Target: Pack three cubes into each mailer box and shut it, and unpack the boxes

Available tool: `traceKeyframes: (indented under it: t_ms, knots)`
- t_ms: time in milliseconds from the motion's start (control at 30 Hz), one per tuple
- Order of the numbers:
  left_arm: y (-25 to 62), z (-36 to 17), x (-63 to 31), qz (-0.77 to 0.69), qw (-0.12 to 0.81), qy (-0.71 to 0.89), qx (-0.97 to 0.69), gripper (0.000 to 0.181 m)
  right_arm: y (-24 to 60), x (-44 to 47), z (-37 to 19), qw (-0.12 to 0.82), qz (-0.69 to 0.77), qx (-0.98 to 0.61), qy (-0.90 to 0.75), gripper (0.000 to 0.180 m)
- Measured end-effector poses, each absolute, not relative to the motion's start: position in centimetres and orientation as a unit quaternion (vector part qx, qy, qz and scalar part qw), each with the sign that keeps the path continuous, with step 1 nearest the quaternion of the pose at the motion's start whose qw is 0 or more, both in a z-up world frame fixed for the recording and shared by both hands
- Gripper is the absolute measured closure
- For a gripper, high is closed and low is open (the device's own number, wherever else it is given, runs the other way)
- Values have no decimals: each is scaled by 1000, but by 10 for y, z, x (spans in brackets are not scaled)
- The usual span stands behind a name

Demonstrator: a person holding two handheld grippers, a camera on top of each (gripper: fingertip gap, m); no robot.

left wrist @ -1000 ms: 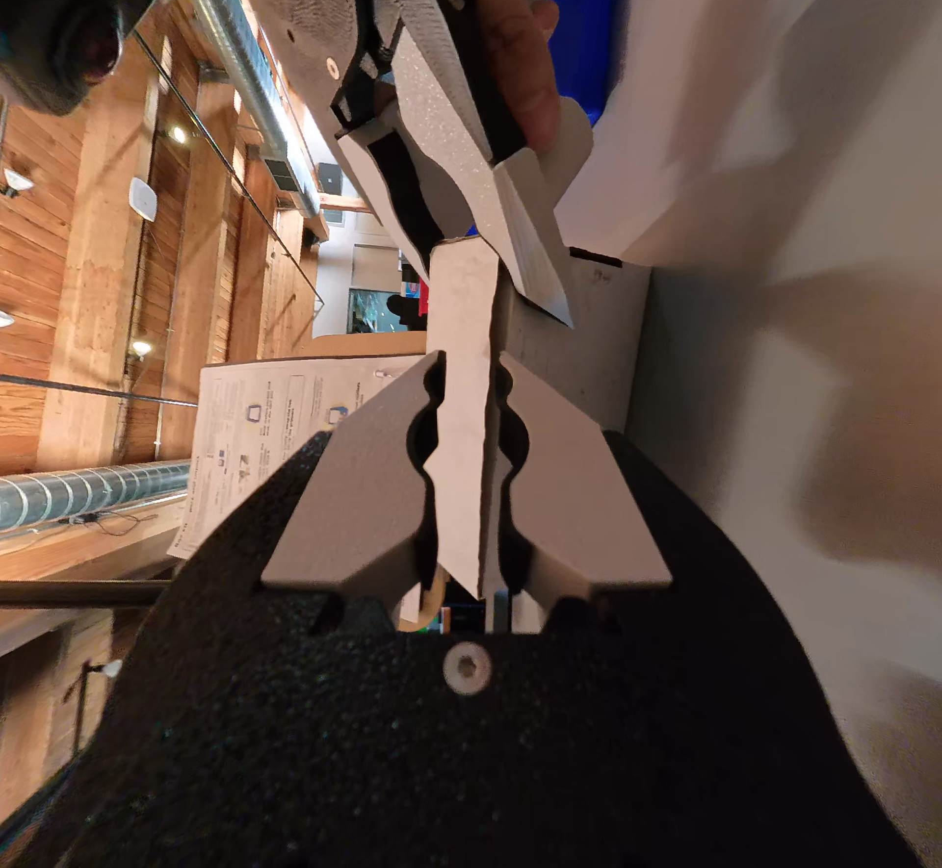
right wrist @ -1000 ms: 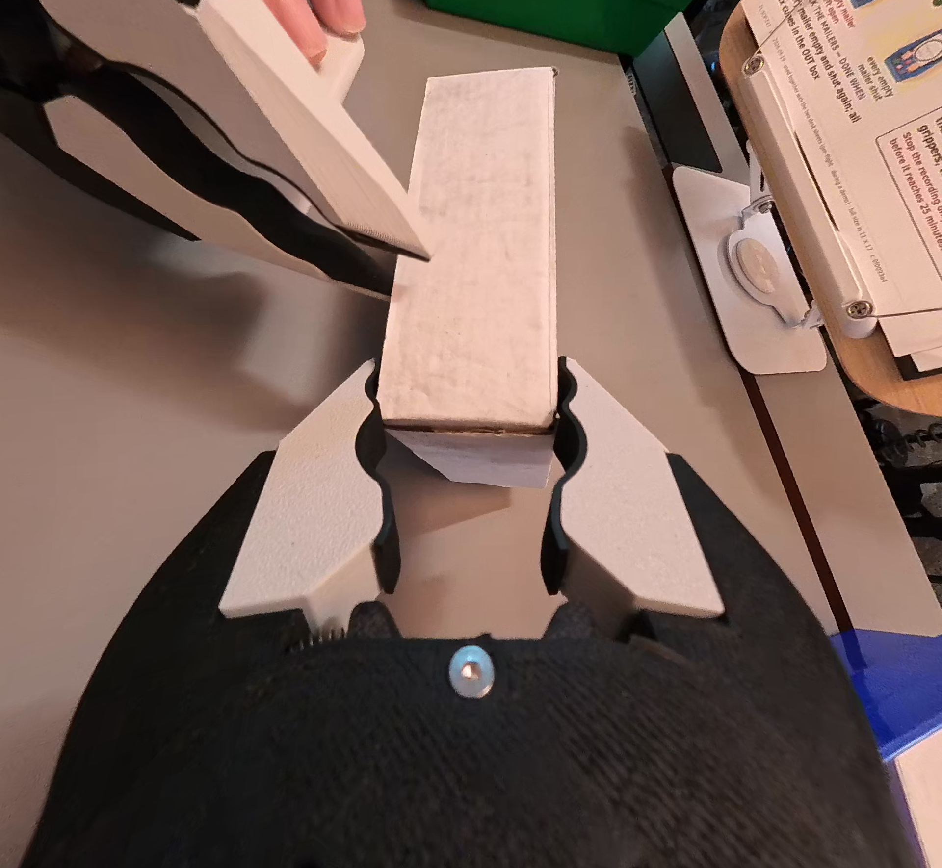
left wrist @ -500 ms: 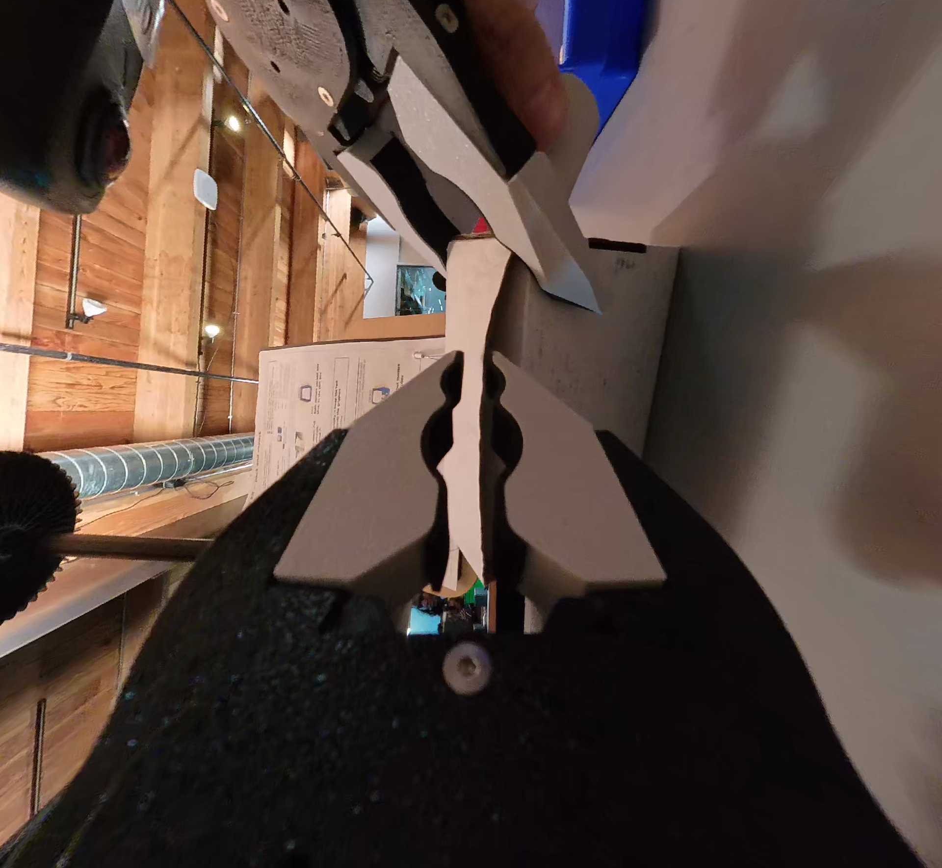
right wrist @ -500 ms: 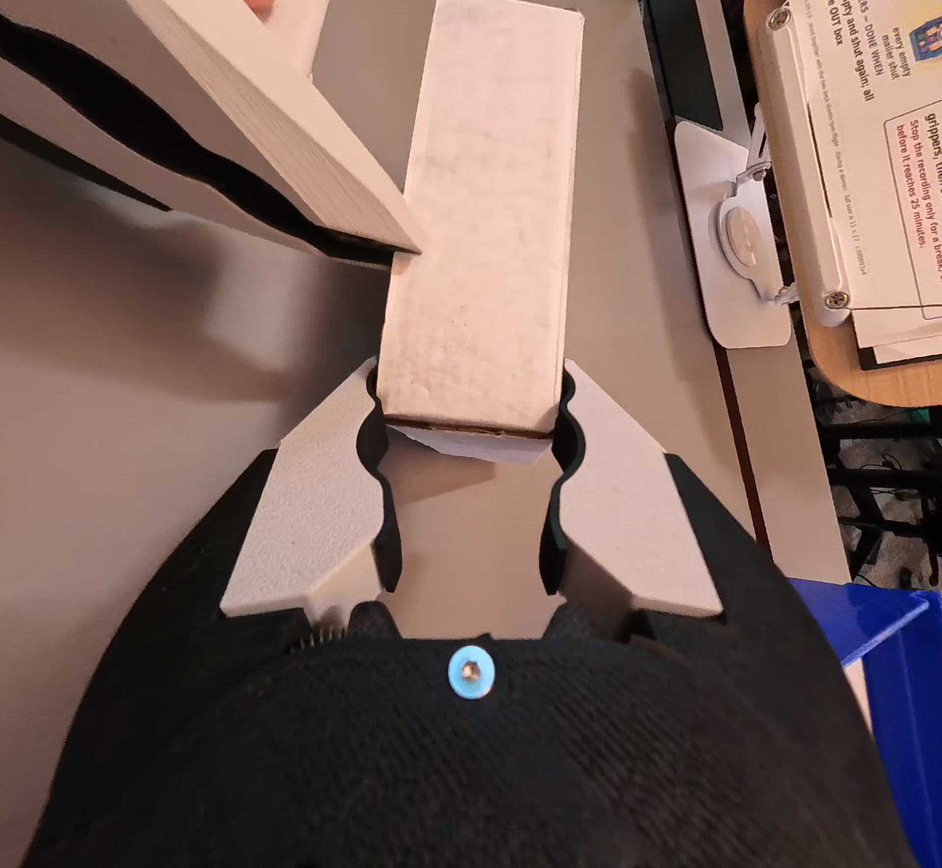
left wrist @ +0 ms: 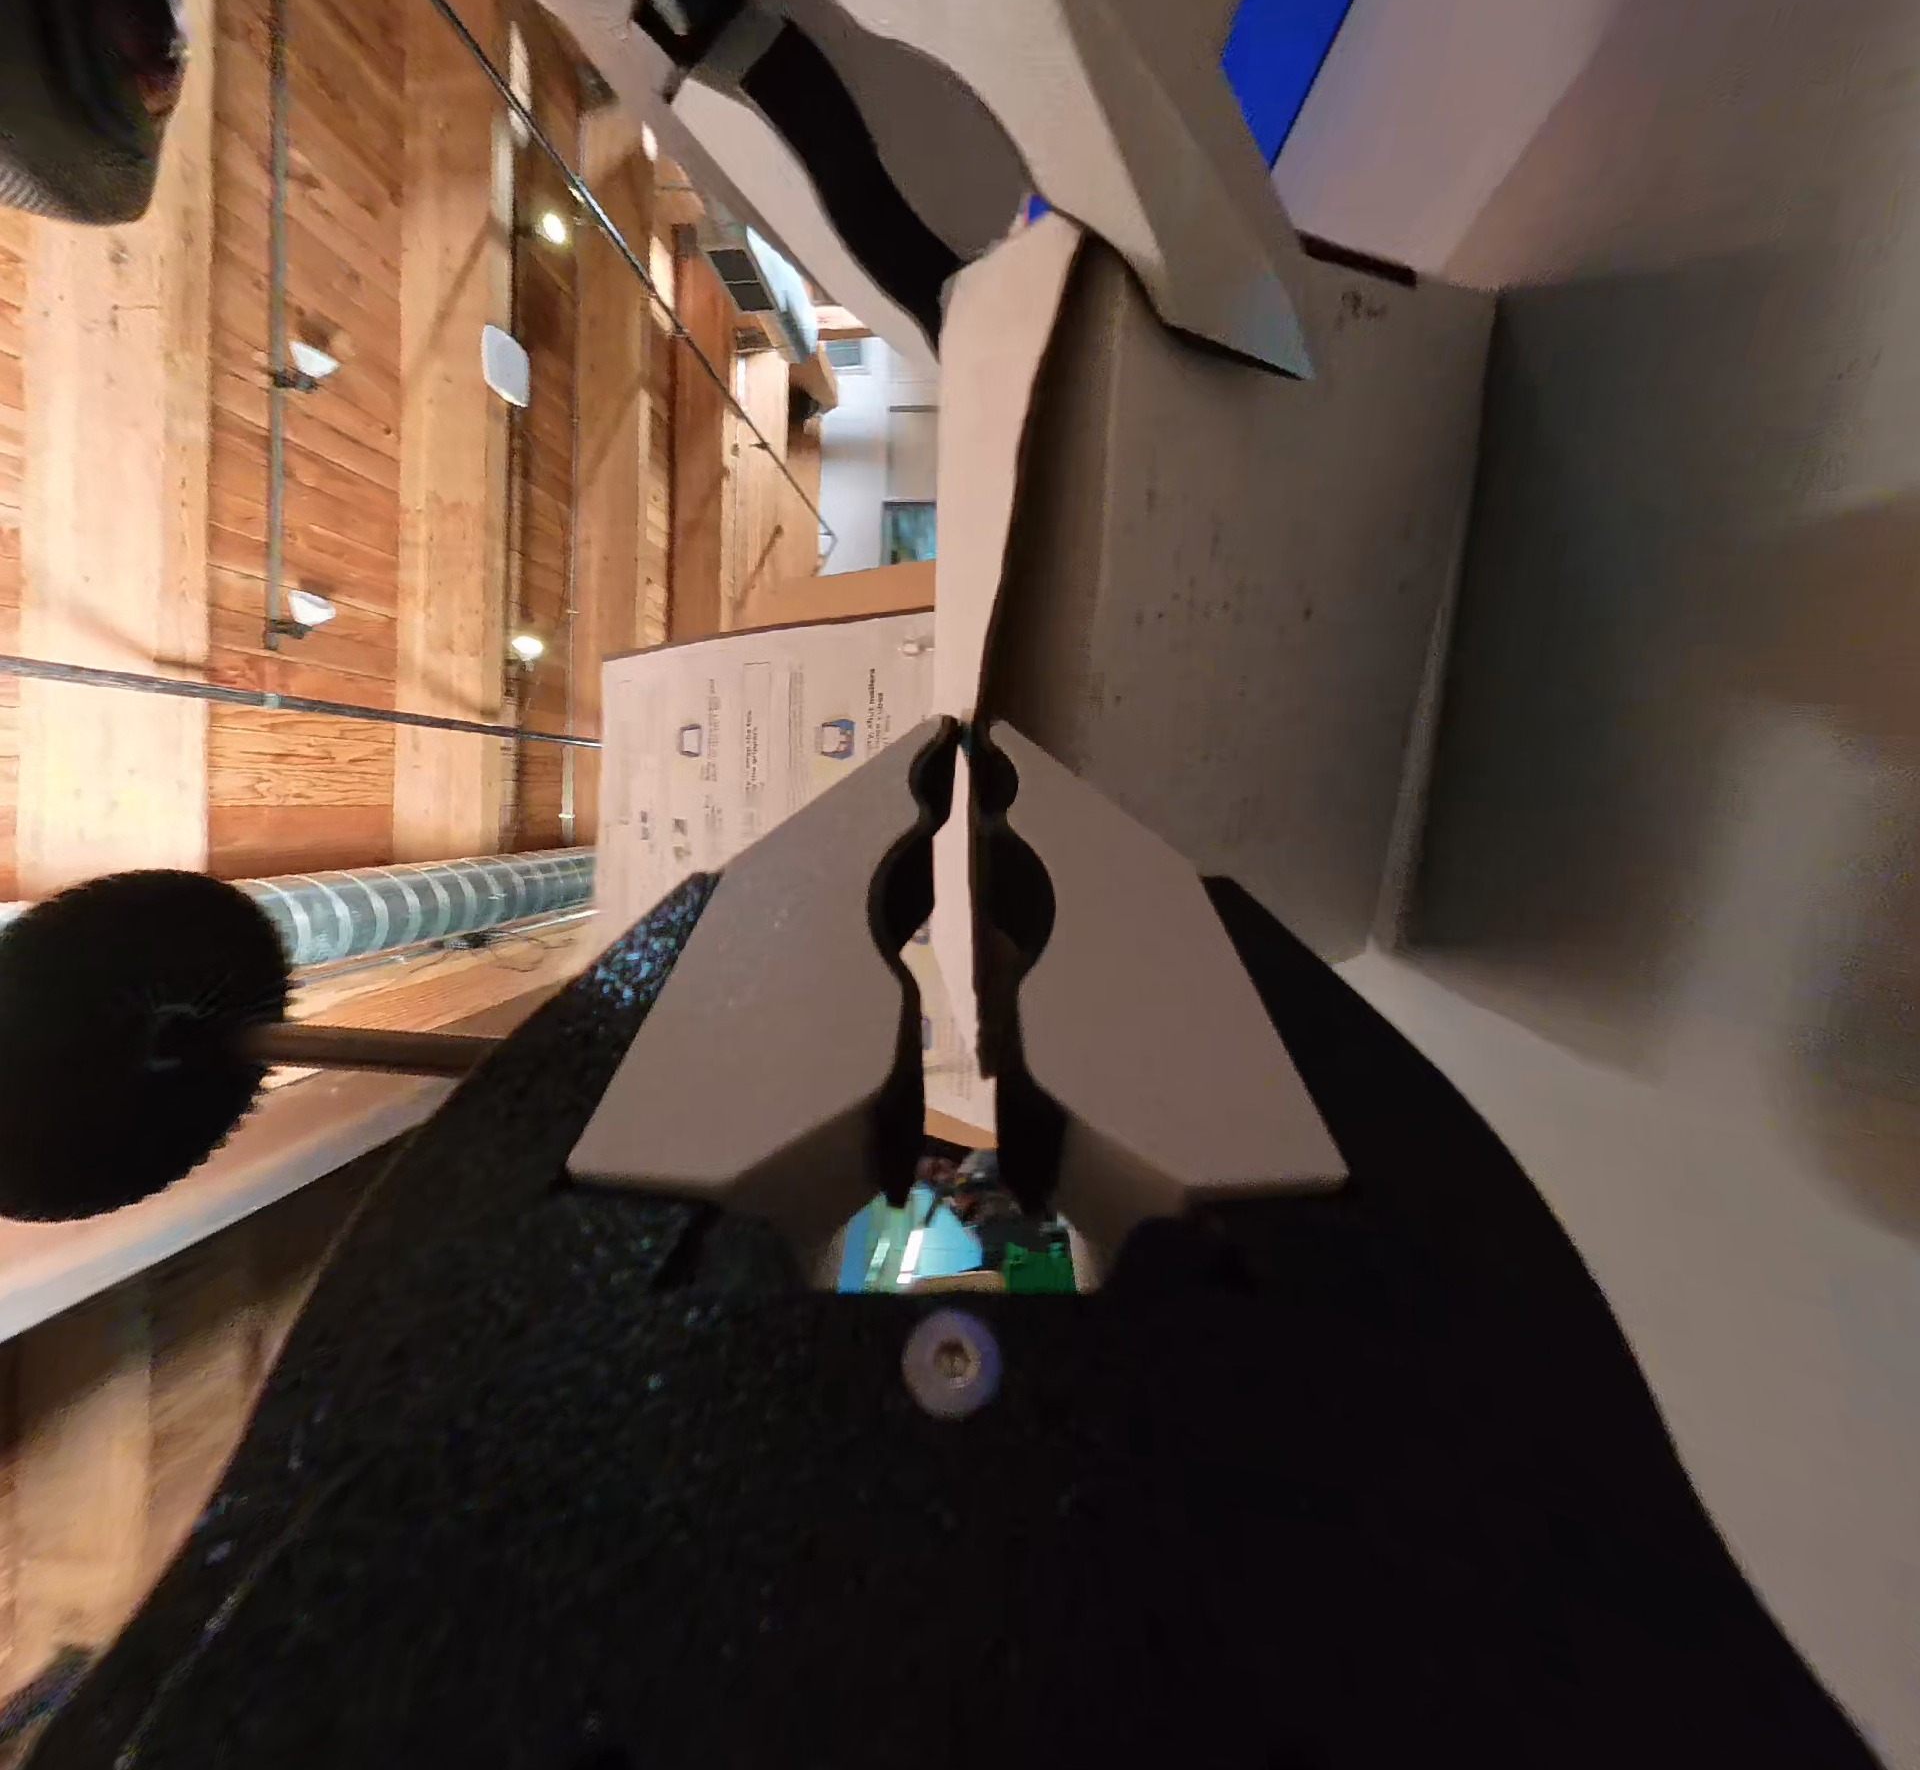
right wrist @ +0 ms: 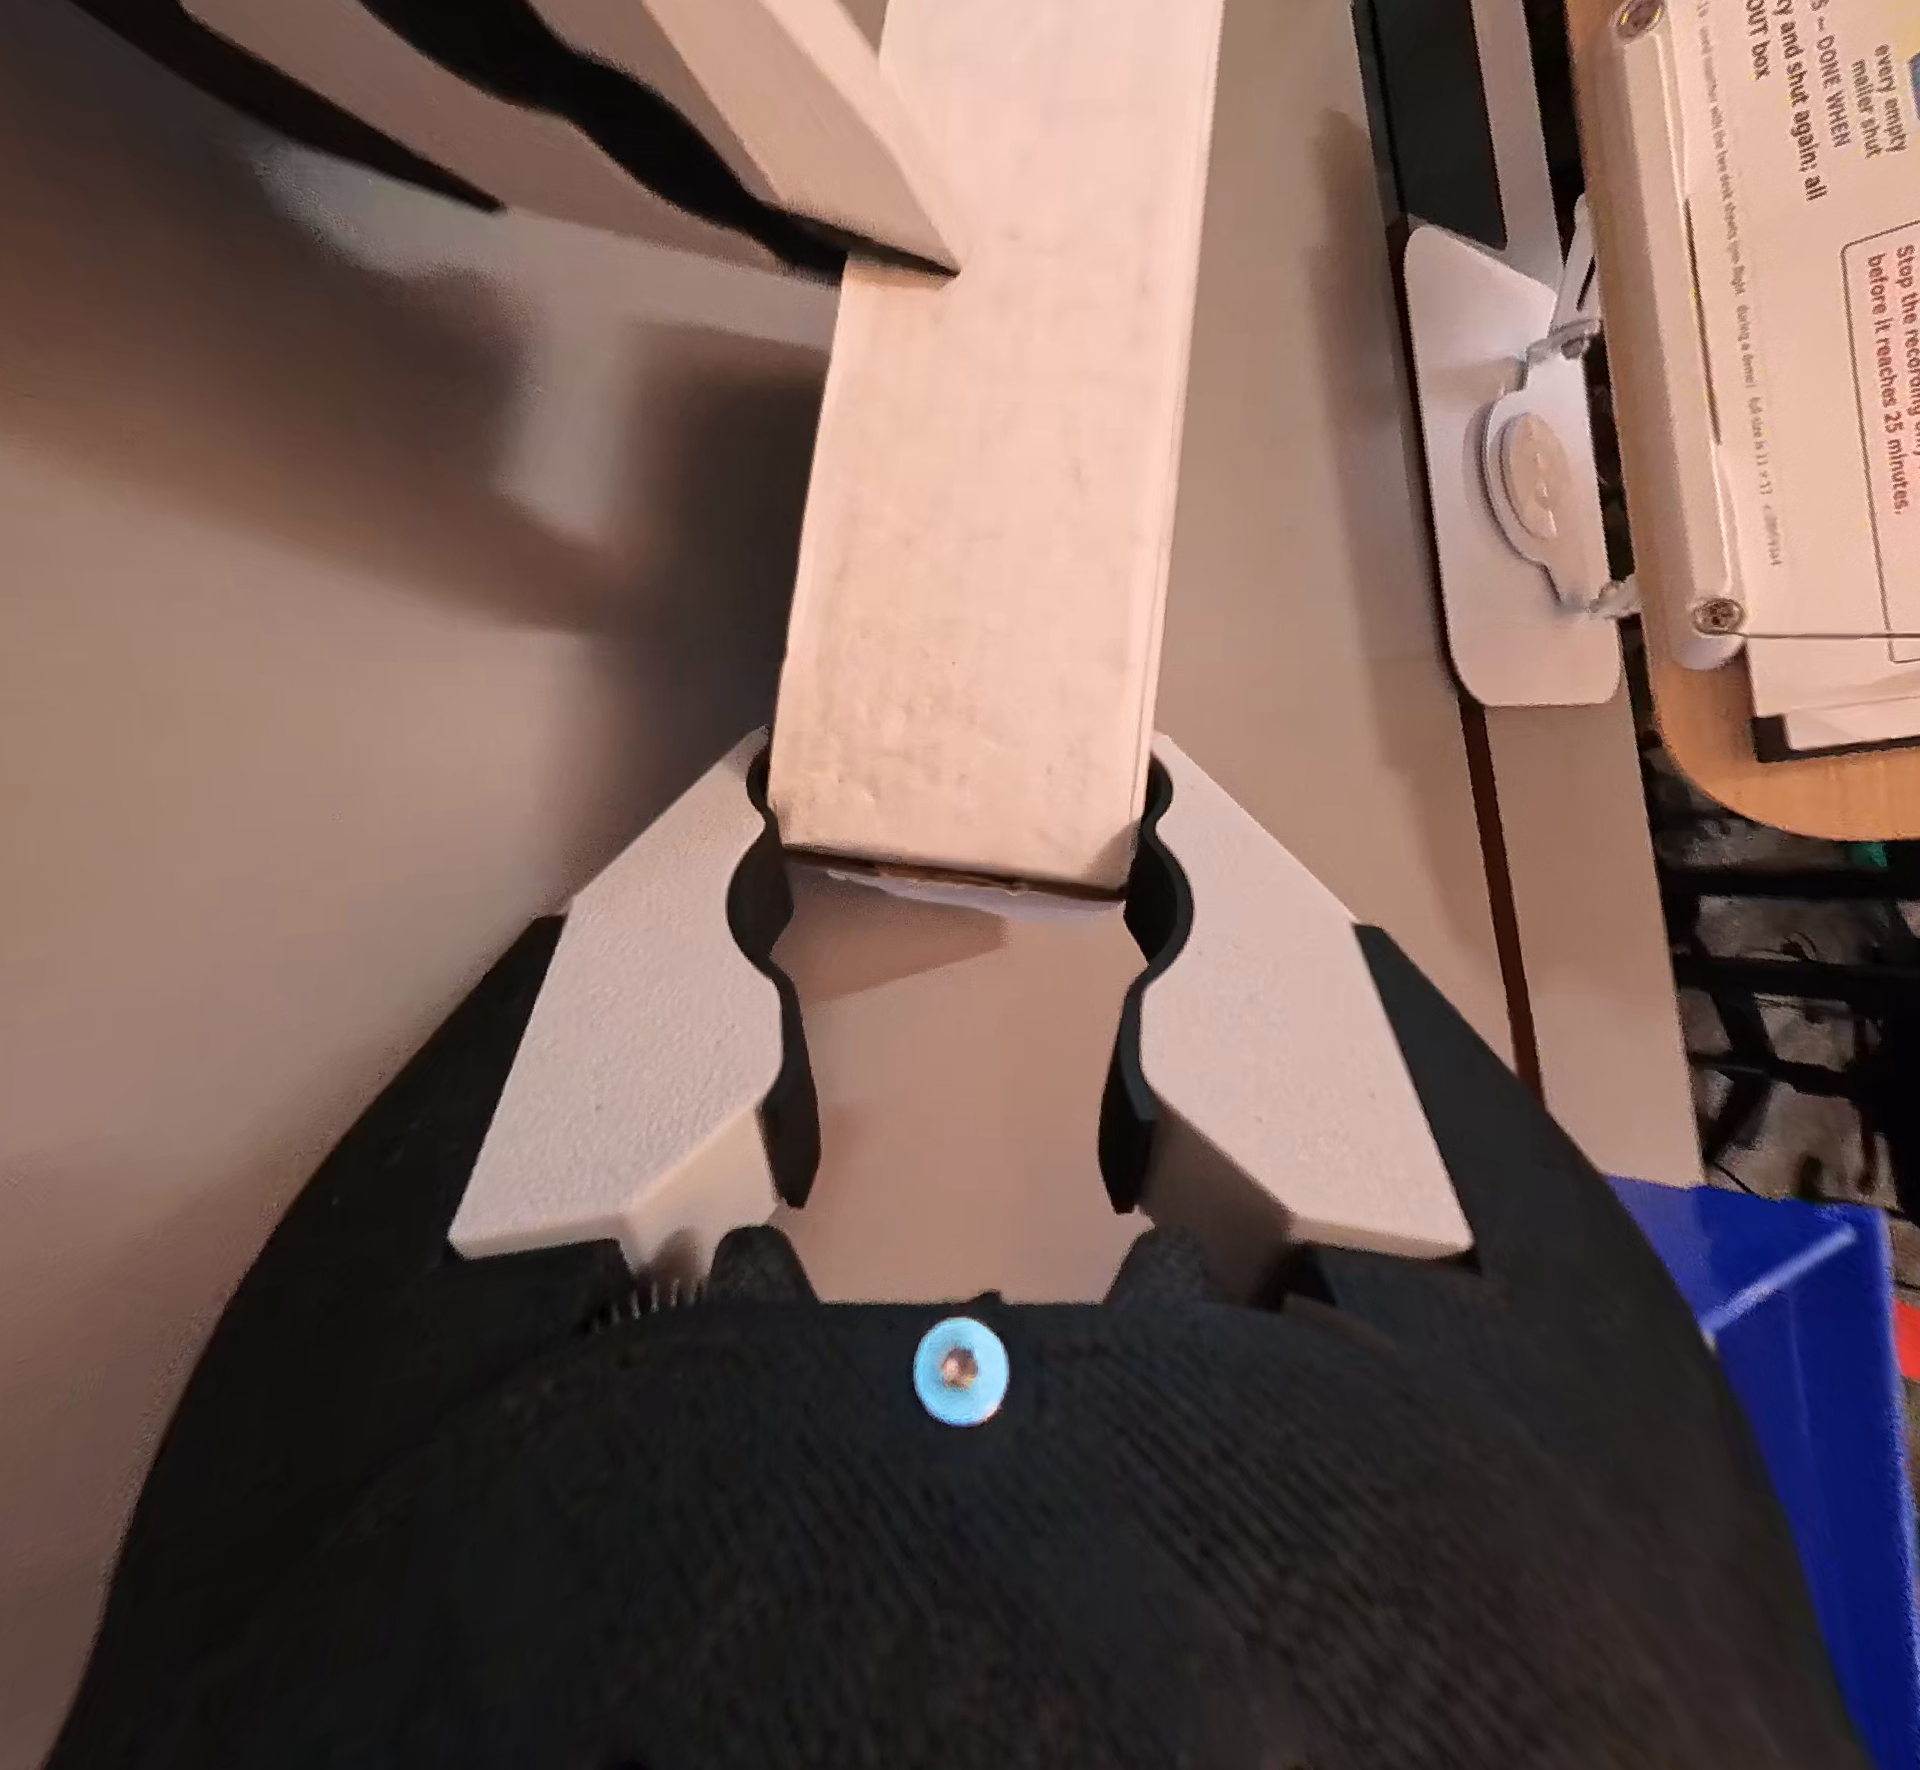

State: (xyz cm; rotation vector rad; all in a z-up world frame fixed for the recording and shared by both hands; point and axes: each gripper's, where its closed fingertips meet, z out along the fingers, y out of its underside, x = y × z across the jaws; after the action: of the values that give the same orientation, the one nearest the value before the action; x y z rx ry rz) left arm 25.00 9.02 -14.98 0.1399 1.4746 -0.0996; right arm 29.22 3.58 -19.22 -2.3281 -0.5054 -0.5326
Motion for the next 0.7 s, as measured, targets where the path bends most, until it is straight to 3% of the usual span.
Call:
traceKeyframes:
  t_ms: [233, 333, 467, 500, 567, 700]
  knots:
    - [81, -140, 246, -116, 700, 704, -11, 177, 31, 292, -193, 348, -207, -895, -186, 115]
    - [85, -146, 246, -65, 720, 690, 17, 177, 33, 292, -194, 334, -204, -899, -195, 115]
    - [81, -141, 246, 9, 761, 644, 79, 157, 39, 288, -194, 320, -197, -900, -220, 115]
    - [82, -141, 248, 18, 761, 643, 85, 158, 40, 289, -195, 312, -197, -903, -220, 115]
    - [84, -149, 251, 16, 740, 666, 87, 180, 41, 290, -195, 296, -197, -909, -219, 115]
    - [86, -152, 248, -64, 694, 717, 9, 177, 42, 289, -196, 279, -211, -910, -222, 115]
